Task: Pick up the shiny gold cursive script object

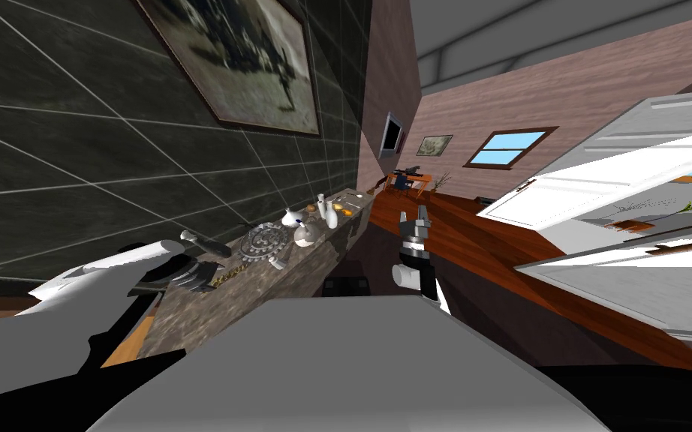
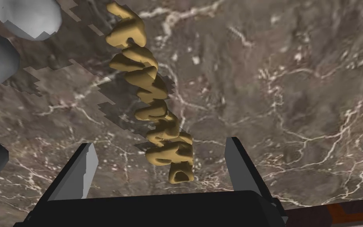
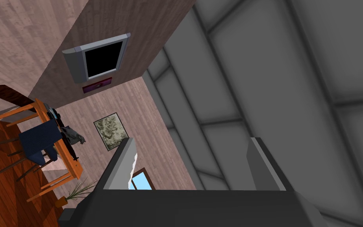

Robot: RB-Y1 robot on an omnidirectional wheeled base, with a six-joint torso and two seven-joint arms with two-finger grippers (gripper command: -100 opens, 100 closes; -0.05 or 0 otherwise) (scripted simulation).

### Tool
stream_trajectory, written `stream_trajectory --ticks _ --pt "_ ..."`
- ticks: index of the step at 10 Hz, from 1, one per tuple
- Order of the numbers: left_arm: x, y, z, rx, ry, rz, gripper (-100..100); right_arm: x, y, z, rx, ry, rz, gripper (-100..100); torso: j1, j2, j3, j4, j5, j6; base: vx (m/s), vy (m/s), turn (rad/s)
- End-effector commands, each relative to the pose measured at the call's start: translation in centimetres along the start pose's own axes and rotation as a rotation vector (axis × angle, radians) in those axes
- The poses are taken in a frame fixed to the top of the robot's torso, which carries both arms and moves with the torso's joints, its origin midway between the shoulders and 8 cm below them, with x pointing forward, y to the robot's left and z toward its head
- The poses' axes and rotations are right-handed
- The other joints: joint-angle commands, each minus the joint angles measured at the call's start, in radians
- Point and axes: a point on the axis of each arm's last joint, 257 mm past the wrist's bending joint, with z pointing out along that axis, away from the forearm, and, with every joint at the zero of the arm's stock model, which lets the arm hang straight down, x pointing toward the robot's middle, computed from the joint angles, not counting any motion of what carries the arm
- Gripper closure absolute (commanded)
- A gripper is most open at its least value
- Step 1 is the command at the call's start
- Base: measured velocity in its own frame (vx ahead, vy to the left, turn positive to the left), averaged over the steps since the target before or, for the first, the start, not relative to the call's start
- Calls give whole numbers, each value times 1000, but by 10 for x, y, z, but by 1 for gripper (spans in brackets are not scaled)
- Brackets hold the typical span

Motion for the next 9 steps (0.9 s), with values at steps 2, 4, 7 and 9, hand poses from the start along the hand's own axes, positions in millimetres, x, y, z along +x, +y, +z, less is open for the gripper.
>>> stream_trajectory --ticks 2,4,7,9 --pt "11 11 4 -35 56 -34 -100 0 0 0 0 0 0 0 0 -1 0 0 0 0 26 9 -105" --pt "9 9 3 -30 46 -28 0 0 0 0 0 0 0 0 0 0 0 0 0 -1 6 3 -5" --pt "18 12 22 -31 47 -26 -100 0 0 0 0 0 0 0 2 2 1 0 1 -1 -8 25 -7" --pt "18 12 23 -29 46 -27 100 0 0 0 0 0 0 0 0 1 1 0 0 -1 -1 1 6"
